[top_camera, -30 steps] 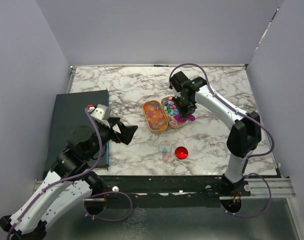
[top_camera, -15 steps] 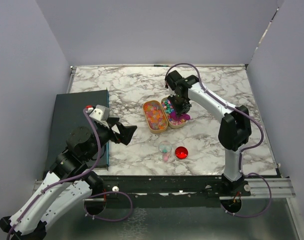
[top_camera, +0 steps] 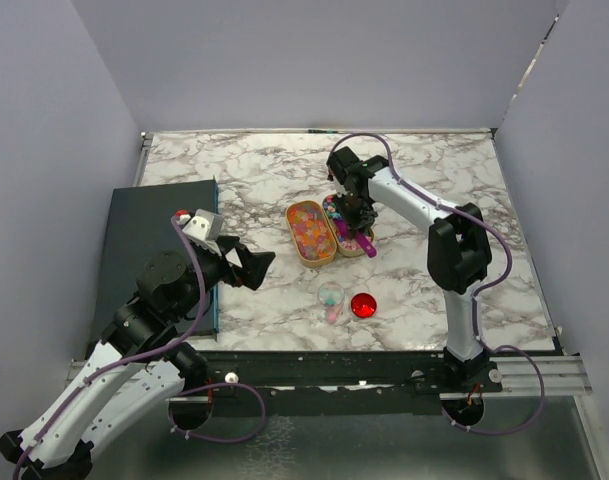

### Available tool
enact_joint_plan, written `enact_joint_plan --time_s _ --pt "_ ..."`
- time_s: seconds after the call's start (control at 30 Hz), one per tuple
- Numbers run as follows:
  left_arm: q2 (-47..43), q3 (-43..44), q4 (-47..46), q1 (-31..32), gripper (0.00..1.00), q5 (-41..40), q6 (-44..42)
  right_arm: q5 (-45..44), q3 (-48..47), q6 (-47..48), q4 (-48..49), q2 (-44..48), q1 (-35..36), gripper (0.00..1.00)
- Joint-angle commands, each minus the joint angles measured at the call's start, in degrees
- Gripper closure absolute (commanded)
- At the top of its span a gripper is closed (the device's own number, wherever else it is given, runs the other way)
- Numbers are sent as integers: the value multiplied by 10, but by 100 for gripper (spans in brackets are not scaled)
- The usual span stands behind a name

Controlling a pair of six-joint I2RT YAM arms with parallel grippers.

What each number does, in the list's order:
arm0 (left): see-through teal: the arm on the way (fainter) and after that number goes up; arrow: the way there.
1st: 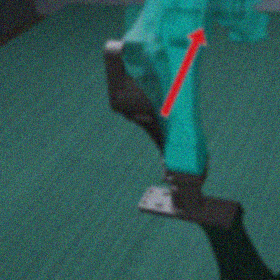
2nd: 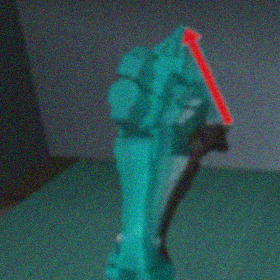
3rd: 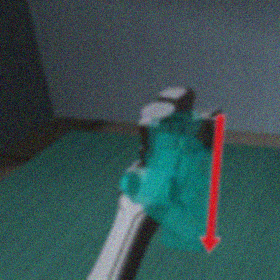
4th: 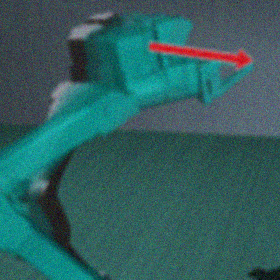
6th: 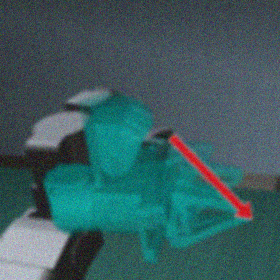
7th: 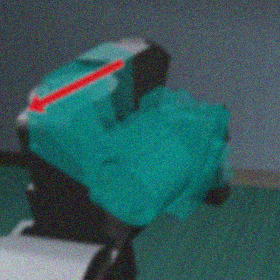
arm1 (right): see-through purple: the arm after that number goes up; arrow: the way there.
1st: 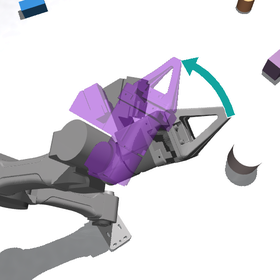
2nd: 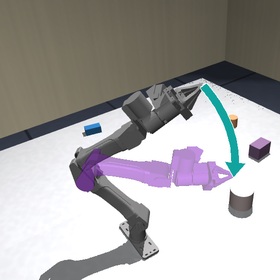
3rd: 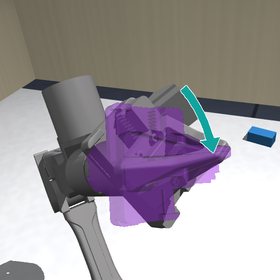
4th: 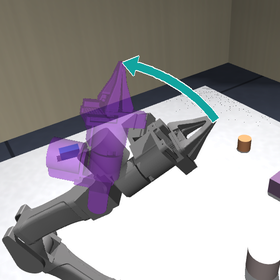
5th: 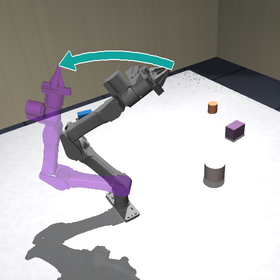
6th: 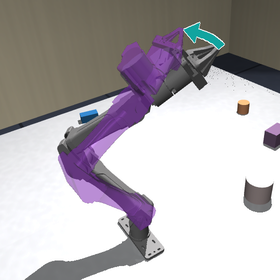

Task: Pack the candies
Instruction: Scoop the fake candies from the storage box.

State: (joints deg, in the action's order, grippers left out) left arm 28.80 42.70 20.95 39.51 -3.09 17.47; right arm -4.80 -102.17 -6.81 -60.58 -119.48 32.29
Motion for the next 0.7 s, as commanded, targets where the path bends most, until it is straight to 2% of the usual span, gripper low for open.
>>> enact_joint_plan --time_s 0.0,0.67 --pt "4 0 8 1 1 -13 -6 6 18 -9 39 -17 -7 99" --pt "9 -1 8 2 1 -19 -7 -14 115 0 149 17 -10 99"
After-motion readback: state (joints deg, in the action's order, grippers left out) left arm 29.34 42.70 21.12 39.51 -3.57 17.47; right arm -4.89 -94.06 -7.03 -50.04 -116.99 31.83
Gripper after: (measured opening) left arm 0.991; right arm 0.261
